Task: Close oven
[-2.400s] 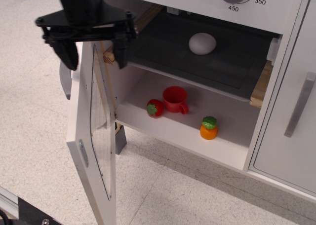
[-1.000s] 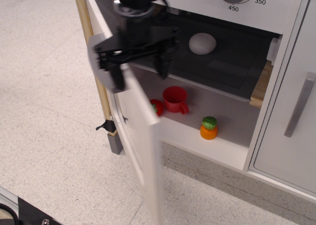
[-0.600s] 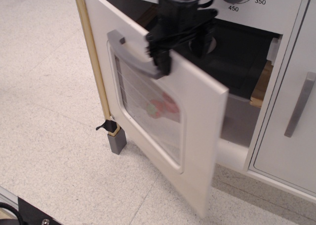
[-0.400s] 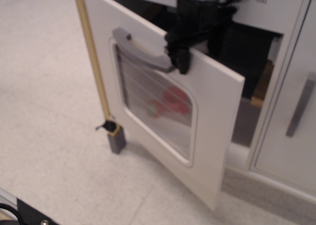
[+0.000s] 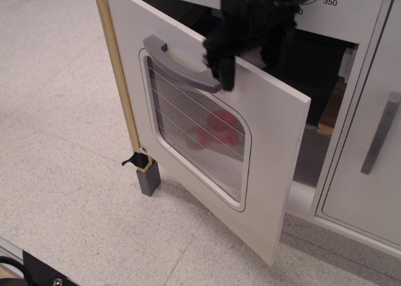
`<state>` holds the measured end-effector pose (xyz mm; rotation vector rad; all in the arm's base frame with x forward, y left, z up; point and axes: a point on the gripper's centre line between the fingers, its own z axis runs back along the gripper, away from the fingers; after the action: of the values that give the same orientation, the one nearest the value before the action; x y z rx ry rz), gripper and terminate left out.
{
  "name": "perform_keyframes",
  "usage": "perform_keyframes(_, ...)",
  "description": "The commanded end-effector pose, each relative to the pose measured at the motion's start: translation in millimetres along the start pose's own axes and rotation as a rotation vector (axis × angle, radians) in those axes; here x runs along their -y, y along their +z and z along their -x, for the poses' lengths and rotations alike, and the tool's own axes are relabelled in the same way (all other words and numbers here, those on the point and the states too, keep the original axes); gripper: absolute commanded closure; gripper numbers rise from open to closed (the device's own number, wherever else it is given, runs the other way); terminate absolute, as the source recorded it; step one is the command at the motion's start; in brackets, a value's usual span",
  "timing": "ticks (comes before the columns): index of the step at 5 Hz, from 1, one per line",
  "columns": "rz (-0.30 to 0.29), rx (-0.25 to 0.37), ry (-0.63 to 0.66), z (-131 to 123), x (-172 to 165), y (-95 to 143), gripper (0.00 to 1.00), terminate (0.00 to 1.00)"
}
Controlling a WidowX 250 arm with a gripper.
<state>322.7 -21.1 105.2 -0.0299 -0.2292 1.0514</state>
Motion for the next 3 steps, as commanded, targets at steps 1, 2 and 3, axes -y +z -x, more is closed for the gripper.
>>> perform_keyframes(1, 0.151, 0.016, -0.125, -8, -9, 46, 0.0, 0.0)
perform_keyframes(2, 0.151, -0.008, -0.359, 2, -34, 30, 0.0, 0.0)
perform_keyframes(3, 0.128, -0.003, -0.625, 1, -66, 0, 0.0, 0.0)
